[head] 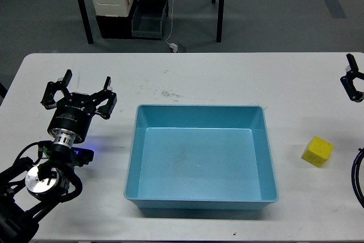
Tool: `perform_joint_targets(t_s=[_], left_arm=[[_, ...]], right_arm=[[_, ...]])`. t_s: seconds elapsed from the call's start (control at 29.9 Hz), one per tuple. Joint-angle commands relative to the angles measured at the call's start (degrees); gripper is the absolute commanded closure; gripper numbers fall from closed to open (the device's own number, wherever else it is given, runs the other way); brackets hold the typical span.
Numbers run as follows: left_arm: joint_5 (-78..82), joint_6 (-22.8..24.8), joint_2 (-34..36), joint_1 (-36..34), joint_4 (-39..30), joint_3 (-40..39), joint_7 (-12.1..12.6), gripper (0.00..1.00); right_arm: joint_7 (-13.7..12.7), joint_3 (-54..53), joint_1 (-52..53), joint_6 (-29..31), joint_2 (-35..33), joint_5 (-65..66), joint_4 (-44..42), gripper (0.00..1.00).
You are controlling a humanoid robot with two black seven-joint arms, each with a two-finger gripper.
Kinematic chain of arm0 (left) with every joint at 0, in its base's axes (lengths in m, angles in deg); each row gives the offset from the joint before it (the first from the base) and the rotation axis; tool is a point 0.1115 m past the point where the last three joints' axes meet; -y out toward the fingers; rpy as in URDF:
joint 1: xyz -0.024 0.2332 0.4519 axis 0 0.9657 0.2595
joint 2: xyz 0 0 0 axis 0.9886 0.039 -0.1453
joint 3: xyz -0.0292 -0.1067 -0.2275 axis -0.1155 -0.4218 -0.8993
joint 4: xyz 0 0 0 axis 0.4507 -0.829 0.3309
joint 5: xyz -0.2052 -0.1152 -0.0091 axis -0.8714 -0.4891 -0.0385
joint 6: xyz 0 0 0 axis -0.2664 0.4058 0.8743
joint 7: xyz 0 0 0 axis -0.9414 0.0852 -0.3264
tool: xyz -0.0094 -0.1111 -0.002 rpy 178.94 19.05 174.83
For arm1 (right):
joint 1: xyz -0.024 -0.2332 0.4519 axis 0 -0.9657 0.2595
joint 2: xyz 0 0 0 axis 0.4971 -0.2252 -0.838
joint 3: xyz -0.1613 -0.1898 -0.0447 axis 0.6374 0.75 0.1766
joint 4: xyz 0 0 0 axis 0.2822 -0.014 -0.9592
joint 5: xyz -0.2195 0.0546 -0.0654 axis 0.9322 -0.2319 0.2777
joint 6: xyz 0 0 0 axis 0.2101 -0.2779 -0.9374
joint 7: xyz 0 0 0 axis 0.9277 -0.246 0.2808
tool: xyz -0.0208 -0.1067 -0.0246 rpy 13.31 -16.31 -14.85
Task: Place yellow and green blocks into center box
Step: 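Move the right gripper up and over toward the yellow cube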
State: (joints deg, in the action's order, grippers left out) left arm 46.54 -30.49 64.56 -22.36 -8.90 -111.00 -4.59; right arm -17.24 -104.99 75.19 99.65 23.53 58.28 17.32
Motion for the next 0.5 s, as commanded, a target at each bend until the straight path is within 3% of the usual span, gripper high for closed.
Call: perform_joint_targets(t_s=[0.0,0.07,0.13,0.2,0.23,0.47], left_arm=[[0.0,0.0,0.0,0.0,0.1,0.0,0.0,0.0],[0.0,-0.1,-0.1,0.1,0.1,0.0,0.0,0.0],[0.0,-0.1,-0.1,0.1,0.1,0.0,0.0,0.0],[0.0,-0.1,-0.1,0.1,0.2,0.0,0.0,0.0],[0.0,-0.1,-0.1,0.1,0.1,0.0,0.0,0.0],[0.0,-0.1,-0.1,0.1,0.2,0.0,0.0,0.0]], right_arm=[[0.2,8.6,8.1,-2.1,-6.3,20.7,-0.7,0.0],[2.6,16.8,11.9,-2.1,-12.2,30.6,-1.2,0.0],[8.8,25.5,16.6,-1.9,-17.3,37.0,-3.8,0.0],[17.2,35.0,21.8,-1.1,-20.8,39.3,-8.0,0.0],[19.5,40.2,25.0,-0.8,-22.4,39.8,-9.4,0.0],[19.5,71.5,44.6,-0.7,-34.1,47.5,-8.3,0.01]])
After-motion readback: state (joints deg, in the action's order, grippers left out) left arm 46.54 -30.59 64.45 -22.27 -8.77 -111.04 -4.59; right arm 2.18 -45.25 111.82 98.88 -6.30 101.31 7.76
